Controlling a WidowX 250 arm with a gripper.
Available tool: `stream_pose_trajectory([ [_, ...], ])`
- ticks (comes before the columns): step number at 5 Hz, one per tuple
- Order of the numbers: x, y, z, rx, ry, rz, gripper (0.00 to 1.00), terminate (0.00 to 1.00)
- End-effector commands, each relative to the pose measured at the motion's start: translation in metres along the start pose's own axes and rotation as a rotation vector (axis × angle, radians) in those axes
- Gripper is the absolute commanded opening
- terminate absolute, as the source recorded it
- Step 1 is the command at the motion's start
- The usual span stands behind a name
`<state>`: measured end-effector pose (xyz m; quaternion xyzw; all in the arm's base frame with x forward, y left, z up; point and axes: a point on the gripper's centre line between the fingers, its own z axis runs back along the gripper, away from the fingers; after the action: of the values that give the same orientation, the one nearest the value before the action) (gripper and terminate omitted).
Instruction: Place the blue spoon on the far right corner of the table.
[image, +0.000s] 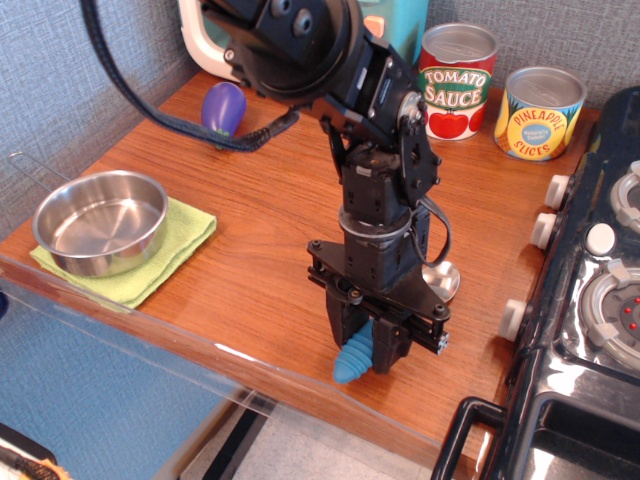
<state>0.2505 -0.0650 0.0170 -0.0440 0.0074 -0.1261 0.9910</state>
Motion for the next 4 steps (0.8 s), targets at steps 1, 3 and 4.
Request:
stream_pose_trajectory([
  [1,0.007,0.007,0.018,-0.014,-0.036,0.009,0.0,0.0],
  [3,-0.008,0.006,0.005,-0.022,0.057,-0.009,1.0,0.0],
  [4,-0.019,0.007,0.048,0.017,0.014,-0.109,1.0,0.0],
])
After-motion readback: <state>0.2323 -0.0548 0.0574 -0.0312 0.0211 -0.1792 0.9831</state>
